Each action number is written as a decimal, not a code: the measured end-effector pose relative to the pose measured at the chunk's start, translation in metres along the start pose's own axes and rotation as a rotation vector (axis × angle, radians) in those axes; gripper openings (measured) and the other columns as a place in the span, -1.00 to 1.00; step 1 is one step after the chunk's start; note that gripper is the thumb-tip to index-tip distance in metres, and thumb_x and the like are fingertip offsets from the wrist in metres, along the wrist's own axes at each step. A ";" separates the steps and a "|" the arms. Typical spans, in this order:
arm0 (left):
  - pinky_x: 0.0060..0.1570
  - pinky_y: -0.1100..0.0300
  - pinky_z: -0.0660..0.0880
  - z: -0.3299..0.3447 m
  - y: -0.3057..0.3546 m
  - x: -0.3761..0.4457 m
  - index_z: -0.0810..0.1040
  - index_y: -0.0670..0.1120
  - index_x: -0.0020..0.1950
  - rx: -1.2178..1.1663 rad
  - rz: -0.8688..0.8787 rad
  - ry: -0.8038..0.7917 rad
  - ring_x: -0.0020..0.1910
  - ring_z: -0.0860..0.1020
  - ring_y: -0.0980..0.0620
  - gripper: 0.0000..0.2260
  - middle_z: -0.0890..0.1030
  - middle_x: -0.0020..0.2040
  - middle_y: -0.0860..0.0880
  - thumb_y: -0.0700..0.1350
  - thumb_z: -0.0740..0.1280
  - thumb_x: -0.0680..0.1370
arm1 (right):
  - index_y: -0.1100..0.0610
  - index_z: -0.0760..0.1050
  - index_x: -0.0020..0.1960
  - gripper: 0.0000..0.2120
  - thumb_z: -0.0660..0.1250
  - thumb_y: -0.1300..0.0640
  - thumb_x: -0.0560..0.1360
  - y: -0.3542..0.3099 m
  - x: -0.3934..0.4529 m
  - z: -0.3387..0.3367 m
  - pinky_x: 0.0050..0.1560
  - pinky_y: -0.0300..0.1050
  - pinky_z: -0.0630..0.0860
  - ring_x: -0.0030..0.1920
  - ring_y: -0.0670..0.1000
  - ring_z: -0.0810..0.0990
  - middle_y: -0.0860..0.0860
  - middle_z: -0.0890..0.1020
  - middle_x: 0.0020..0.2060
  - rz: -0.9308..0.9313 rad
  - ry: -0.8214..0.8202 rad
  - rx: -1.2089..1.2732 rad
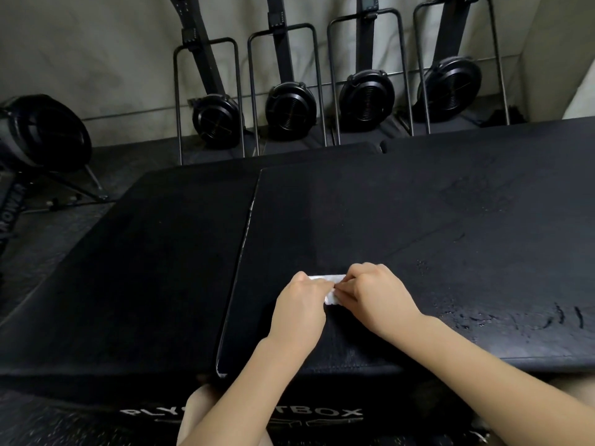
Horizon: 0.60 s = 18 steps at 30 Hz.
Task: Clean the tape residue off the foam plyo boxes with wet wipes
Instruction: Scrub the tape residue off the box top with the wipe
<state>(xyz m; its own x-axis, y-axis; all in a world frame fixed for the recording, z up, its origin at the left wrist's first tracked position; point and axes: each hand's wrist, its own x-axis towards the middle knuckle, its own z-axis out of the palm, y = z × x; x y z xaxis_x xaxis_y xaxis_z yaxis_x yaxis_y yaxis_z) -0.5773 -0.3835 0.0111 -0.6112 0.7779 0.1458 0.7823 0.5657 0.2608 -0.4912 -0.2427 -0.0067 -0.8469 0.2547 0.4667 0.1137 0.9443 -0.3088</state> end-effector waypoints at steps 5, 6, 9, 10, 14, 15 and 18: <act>-0.24 0.22 0.49 0.000 0.008 -0.028 0.57 0.09 0.09 -0.060 0.027 0.027 -0.18 0.43 0.12 -0.69 0.45 -0.06 0.13 -0.24 0.17 0.53 | -0.04 0.70 -0.29 -0.64 0.20 -0.10 0.50 -0.001 -0.023 0.000 -0.25 -0.15 0.44 -0.36 -0.01 0.47 -0.12 0.53 -0.36 -0.075 0.054 -0.058; -0.25 0.25 0.48 -0.002 0.009 -0.028 0.57 0.07 0.08 -0.074 0.037 0.028 -0.16 0.42 0.13 -0.69 0.47 -0.01 0.17 -0.26 0.18 0.51 | -0.04 0.69 -0.30 -0.64 0.20 -0.10 0.50 0.000 -0.022 0.001 -0.24 -0.14 0.45 -0.37 -0.01 0.46 -0.11 0.51 -0.37 -0.079 0.062 -0.078; -0.26 0.26 0.46 -0.007 0.009 -0.017 0.55 0.00 -0.07 -0.096 0.087 0.016 -0.10 0.43 0.15 -0.74 0.54 0.14 0.24 -0.33 0.18 0.45 | -0.02 0.62 -0.39 -0.67 0.25 -0.03 0.49 0.000 -0.010 0.002 -0.26 -0.13 0.46 -0.42 -0.01 0.41 -0.08 0.45 -0.43 -0.077 0.091 -0.119; -0.24 0.21 0.50 -0.008 0.008 -0.011 0.54 -0.03 -0.09 -0.095 0.104 0.016 -0.08 0.44 0.13 -0.77 0.56 0.15 0.22 -0.30 0.16 0.46 | -0.02 0.59 -0.41 -0.72 0.31 0.03 0.46 0.001 -0.005 0.003 -0.27 -0.14 0.45 -0.44 0.00 0.39 -0.07 0.43 -0.44 -0.079 0.092 -0.129; -0.11 0.08 0.55 -0.003 0.000 0.020 0.55 -0.06 0.05 -0.043 0.048 -0.016 -0.06 0.49 0.05 -0.79 0.51 0.09 0.01 -0.22 0.16 0.54 | 0.02 0.56 -0.44 -0.76 0.56 0.22 0.29 0.013 0.021 0.011 -0.30 -0.12 0.48 -0.47 0.03 0.39 -0.04 0.42 -0.45 -0.060 -0.004 -0.167; -0.10 0.09 0.55 -0.003 -0.001 0.029 0.55 -0.04 0.08 -0.044 0.030 -0.017 -0.09 0.50 0.04 -0.77 0.49 0.09 0.01 -0.21 0.16 0.54 | 0.04 0.55 -0.45 -0.73 0.59 0.25 0.26 0.017 0.030 0.014 -0.33 -0.14 0.45 -0.48 0.03 0.40 -0.03 0.43 -0.45 -0.036 -0.028 -0.182; -0.16 0.17 0.50 -0.007 0.000 0.050 0.55 0.00 0.17 -0.032 0.011 -0.035 -0.15 0.49 0.02 -0.70 0.44 0.06 0.00 -0.22 0.14 0.54 | 0.07 0.51 -0.49 -0.70 0.63 0.26 0.20 0.023 0.050 0.019 -0.36 -0.19 0.21 -0.50 0.03 0.40 -0.02 0.44 -0.47 0.048 -0.062 -0.237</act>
<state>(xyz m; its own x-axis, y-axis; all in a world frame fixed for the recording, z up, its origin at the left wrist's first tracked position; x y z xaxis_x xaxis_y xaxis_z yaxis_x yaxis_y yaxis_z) -0.6089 -0.3464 0.0248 -0.5973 0.7936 0.1159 0.7846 0.5481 0.2899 -0.5410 -0.2125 -0.0055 -0.8669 0.2940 0.4025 0.2671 0.9558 -0.1229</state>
